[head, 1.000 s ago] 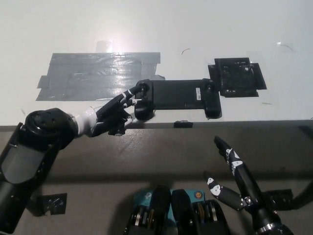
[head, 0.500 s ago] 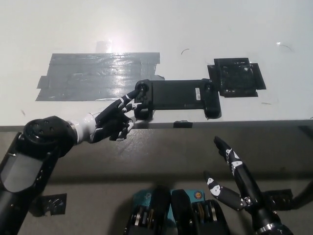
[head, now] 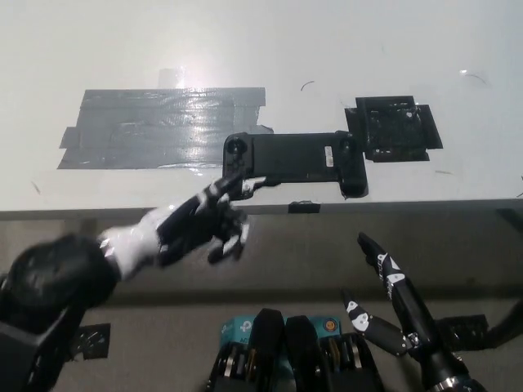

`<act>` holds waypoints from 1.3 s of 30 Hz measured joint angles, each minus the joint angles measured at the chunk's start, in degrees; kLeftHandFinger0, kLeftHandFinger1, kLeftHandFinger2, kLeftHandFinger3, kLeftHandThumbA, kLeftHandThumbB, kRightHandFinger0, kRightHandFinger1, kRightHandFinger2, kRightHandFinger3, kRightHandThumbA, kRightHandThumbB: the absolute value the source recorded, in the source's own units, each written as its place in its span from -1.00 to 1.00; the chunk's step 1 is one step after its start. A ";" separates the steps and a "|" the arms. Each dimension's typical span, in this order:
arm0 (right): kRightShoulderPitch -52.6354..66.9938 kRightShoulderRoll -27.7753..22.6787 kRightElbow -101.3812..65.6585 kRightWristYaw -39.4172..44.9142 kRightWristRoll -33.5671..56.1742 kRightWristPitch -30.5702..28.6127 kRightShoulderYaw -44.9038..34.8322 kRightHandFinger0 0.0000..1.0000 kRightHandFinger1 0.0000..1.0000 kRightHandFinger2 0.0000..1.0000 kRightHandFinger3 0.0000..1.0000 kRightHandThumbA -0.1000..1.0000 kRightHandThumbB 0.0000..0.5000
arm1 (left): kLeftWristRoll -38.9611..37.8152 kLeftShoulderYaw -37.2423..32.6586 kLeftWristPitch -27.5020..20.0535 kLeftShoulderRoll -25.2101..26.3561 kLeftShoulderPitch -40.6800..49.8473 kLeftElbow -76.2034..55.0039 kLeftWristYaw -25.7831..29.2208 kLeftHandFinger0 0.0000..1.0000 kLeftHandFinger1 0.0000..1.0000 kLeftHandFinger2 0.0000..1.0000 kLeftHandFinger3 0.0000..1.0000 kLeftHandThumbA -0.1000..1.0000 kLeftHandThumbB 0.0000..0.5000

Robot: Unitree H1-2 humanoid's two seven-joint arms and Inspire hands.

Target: A controller is being placed at the center of the desk near the left hand and the robot uses its left hand's index finger to press a button at the left area of the controller

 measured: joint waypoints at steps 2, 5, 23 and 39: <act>0.16 0.01 0.24 0.01 0.00 -0.01 0.04 0.97 1.00 1.00 1.00 0.06 0.04 | -0.79 2.90 -0.20 -1.54 4.94 -4.77 0.81 0.45 -0.20 -0.11 1.00 1.00 0.46; 0.71 0.00 0.68 0.08 0.01 -0.04 0.30 0.97 1.00 1.00 1.00 0.07 0.03 | -1.71 7.49 -1.51 -4.97 14.09 -12.21 2.66 0.96 0.72 0.83 1.00 1.00 0.36; 4.72 0.23 1.42 0.15 0.01 -0.03 0.75 1.00 1.00 1.00 1.00 0.14 -0.08 | 8.41 10.47 -18.69 -14.42 28.56 6.45 10.18 1.00 1.00 1.00 1.00 1.00 0.16; 4.68 0.22 1.46 0.30 0.18 -0.04 0.75 1.00 1.00 1.00 1.00 0.30 -0.15 | 19.22 10.35 -33.22 -14.86 28.46 16.84 17.21 1.00 1.00 1.00 1.00 1.00 0.14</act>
